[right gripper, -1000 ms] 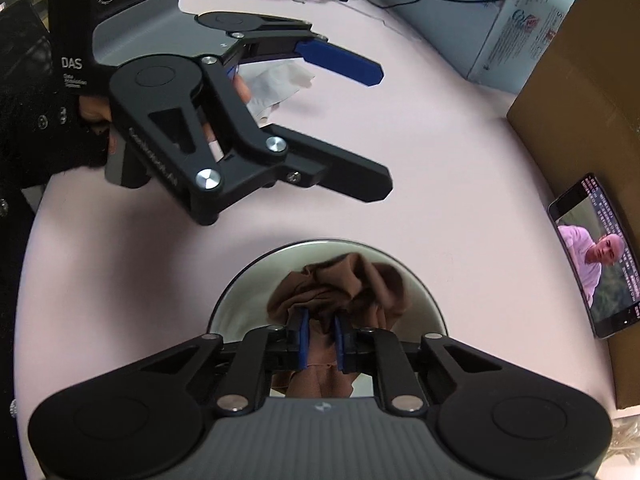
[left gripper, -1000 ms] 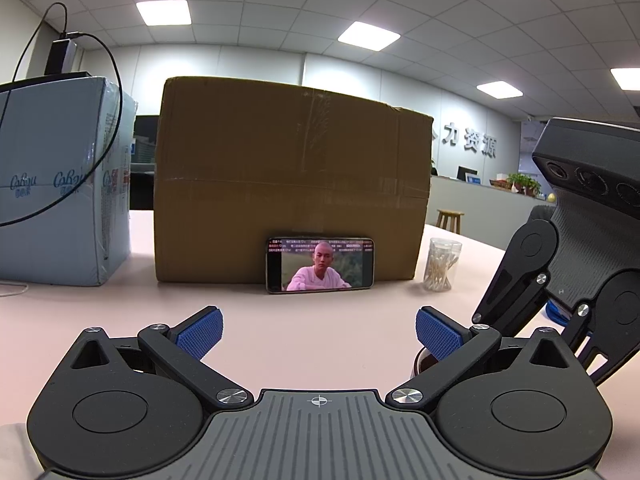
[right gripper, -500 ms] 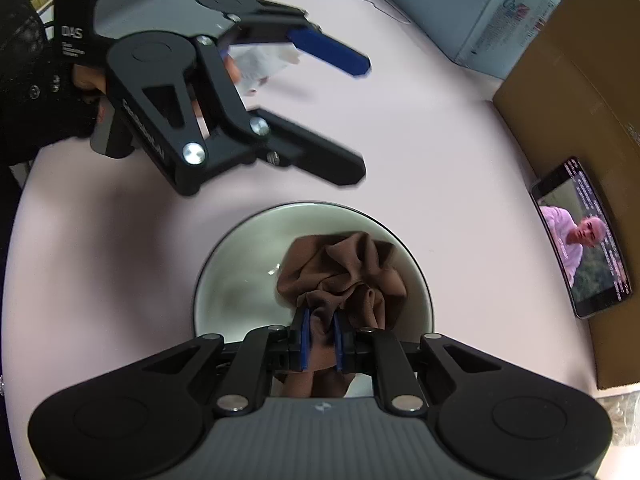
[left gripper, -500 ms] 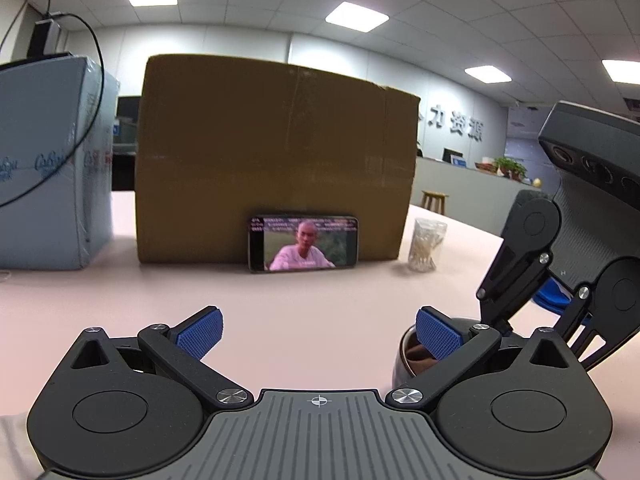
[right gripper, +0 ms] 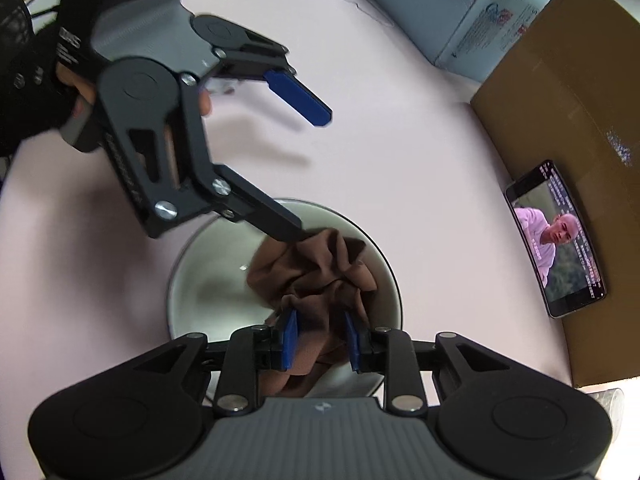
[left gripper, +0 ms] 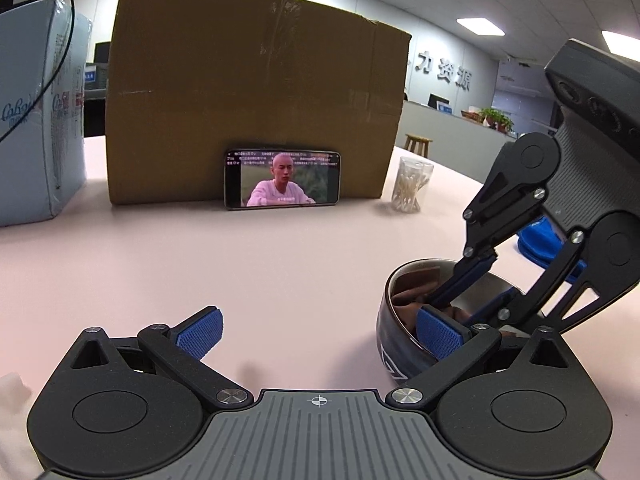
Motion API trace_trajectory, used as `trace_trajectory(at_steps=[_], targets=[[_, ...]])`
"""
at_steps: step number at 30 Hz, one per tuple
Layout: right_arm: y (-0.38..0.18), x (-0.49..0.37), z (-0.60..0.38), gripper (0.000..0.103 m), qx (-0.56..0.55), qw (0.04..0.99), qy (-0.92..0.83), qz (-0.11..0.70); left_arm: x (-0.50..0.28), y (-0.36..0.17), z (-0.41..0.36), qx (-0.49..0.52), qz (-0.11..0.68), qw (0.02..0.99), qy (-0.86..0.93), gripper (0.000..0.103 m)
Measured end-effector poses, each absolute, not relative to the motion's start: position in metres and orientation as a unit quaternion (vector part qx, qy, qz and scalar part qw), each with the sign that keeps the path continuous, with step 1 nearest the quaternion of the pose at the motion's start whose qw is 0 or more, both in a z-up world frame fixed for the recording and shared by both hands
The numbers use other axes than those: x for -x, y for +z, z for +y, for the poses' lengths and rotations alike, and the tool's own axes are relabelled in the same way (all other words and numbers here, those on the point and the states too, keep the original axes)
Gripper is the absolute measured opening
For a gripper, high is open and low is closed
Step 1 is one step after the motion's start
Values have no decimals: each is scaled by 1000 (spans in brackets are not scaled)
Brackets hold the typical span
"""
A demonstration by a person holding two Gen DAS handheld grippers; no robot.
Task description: Clean bowl
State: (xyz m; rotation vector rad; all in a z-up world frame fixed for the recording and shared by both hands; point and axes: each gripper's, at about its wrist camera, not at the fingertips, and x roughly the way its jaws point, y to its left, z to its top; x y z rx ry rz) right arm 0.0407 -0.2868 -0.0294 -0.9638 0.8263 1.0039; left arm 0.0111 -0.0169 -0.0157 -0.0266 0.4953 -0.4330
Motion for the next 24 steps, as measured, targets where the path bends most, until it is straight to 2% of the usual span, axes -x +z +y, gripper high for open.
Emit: trace_trajectory(at_steps=[4,6,14,22,24], targets=[[-28,-41,-290,23,425,687,454,376,-11,-16,-17,13,244,946,-214,103],[-28,-38,-293,17,425,686,454,378,-11,-17,-18,14,245,945,-215,103],[-30,-32,-285,12,424,676,470,376,-11,-16,-18,12,245,945,-216,103],[-32,-38,-276,17,421,690,467,359,-12,-15,-16,14,247,944,-217,103],[-31,-36,-278,26,422,691,467,356,-12,-15,-15,14,246,944,-217,103]])
